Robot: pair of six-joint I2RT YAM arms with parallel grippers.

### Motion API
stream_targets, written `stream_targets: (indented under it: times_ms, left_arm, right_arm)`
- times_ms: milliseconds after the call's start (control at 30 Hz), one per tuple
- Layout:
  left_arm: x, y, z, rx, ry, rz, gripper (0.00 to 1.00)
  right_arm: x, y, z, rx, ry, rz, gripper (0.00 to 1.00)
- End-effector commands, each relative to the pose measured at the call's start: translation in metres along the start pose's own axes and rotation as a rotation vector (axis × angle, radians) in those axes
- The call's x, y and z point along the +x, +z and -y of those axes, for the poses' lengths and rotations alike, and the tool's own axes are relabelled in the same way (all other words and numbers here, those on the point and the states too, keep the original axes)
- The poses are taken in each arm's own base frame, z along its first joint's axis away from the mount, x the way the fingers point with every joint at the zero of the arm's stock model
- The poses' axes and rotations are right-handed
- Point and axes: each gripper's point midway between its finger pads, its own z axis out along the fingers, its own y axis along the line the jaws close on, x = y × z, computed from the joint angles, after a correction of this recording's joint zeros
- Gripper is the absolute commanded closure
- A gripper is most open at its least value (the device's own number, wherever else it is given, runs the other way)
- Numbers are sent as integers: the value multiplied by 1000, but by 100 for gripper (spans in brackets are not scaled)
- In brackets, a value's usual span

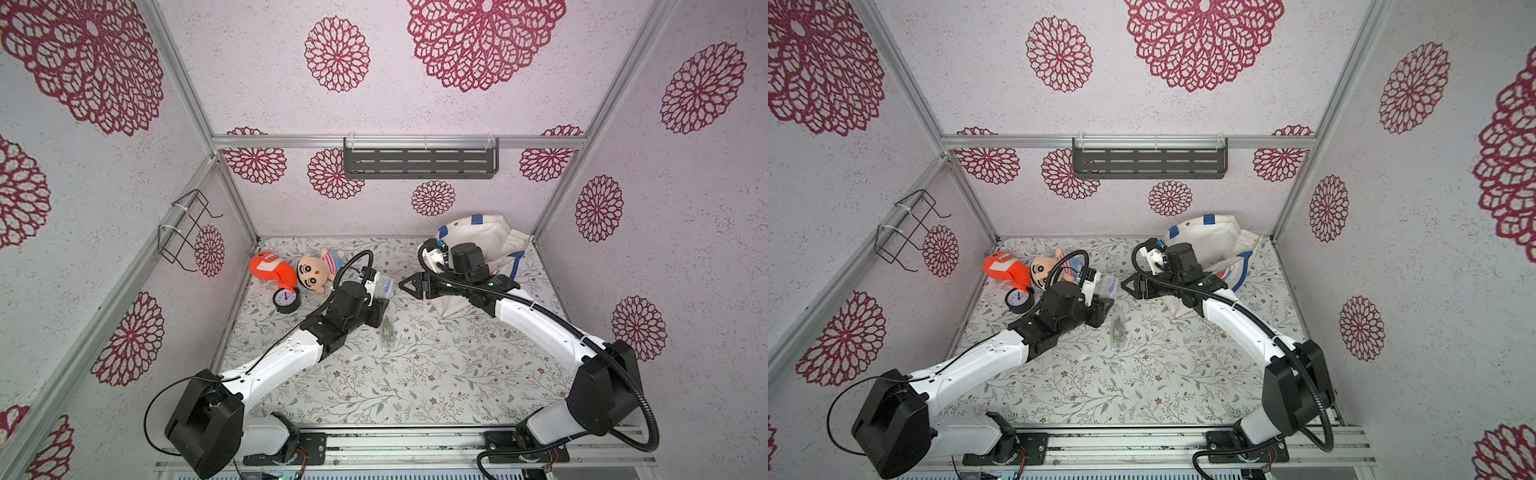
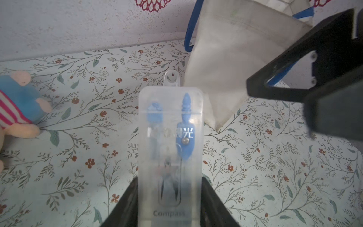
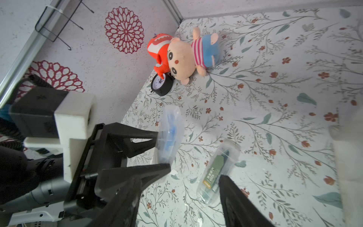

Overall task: Put the compass set into the canvas bag
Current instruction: Pick up the compass set at the center of the board.

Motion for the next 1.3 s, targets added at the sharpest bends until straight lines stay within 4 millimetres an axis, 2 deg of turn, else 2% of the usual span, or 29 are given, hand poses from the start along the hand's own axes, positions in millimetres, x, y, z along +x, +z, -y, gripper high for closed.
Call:
stream_targets:
  times_ms: [0, 267, 500, 633, 800, 900, 1000, 1100, 1200, 1267]
  left_arm:
    - [-17, -7, 14, 58, 43, 79, 57]
    - [-19, -10, 20, 81, 55, 90, 57]
    - [-19, -12, 22, 87, 59, 89, 56]
    - [-16, -13, 22, 90, 65, 86, 51]
    - [-11, -12, 23, 91, 54, 61, 37]
    - [-10, -14, 21, 87, 41, 57, 28]
    - [-8, -18, 21, 86, 34, 57, 20]
    - [-7, -23, 21, 94, 30, 58, 17]
    - [-5, -27, 22, 106, 20, 57, 17]
    - [-5, -28, 24, 113, 13, 53, 18]
  right_arm:
    - [-19, 2, -24, -79, -9, 45, 34]
    - [-11, 27, -37, -147, 18, -2, 48]
    - [-6, 34, -37, -159, 32, -18, 66]
    - [-6, 36, -34, -145, 30, -18, 75]
    - [-7, 35, -31, -124, 20, -10, 89]
    - [-8, 32, -31, -110, 8, -9, 92]
    - [-15, 24, -27, -50, -35, -5, 92]
    - [-30, 7, -24, 8, -77, 18, 93]
    - [-58, -22, -17, 98, -131, 73, 95]
    - [-82, -49, -11, 162, -154, 133, 96]
